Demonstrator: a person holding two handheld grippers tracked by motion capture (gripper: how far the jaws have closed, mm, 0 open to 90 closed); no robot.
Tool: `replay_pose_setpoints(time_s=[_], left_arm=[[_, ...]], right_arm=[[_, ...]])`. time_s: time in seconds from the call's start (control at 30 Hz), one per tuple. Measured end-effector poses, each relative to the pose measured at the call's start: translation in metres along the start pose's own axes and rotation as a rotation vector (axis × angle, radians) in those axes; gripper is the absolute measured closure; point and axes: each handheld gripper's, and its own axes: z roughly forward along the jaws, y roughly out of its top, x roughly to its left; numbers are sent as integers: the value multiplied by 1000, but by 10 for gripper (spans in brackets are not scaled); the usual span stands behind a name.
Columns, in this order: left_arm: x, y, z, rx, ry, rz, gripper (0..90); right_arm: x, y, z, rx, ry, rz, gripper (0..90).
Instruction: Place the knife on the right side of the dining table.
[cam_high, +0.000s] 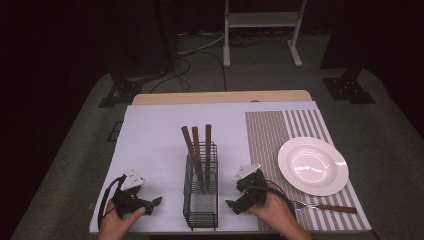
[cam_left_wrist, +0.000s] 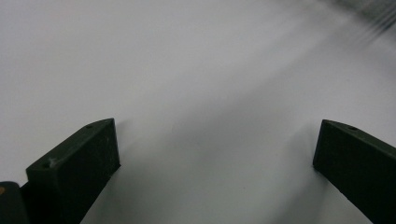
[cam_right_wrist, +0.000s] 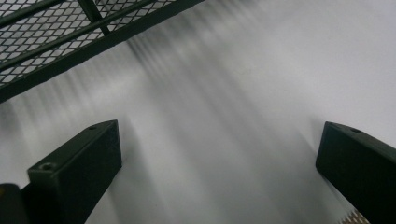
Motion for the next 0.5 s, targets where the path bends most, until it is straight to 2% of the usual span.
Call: replay_pose_setpoints(time_s=[0.23, 0.3, 0.43, 0.5], left_arm=[[0, 0, 0, -1, 0, 0, 0], [0, 0, 0, 0, 0, -1, 0], [0, 0, 0, 0, 0, 1, 0], [0, 0, 0, -2, 0, -1, 0]], right_arm=[[0, 1, -1, 10, 1, 0, 4], [-2, 2, -4, 18, -2, 8, 54], [-5, 2, -6, 22, 10, 24, 66], [-8, 3, -8, 23, 7, 21, 133]])
